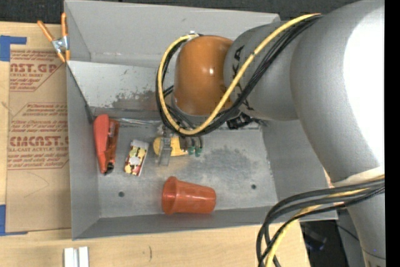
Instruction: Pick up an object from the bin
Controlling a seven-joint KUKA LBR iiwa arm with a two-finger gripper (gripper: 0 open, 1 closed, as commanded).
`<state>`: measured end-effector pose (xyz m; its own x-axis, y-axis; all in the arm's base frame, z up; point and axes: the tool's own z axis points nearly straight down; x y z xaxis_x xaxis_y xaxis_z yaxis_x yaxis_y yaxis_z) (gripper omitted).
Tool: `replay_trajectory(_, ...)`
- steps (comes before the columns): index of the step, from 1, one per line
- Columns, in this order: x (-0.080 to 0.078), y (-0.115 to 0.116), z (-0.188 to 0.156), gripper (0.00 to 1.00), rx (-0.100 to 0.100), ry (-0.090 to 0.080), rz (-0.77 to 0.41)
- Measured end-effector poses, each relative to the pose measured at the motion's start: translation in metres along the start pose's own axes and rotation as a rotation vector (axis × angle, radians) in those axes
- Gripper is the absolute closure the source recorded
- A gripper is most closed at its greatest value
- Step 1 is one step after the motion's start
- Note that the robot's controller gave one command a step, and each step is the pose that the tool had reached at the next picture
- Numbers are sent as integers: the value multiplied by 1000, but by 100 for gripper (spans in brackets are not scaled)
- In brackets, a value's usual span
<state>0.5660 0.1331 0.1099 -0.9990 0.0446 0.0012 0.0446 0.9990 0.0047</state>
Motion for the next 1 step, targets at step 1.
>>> replay_trajectory(1,0,0,-19,100,-1,-2,0)
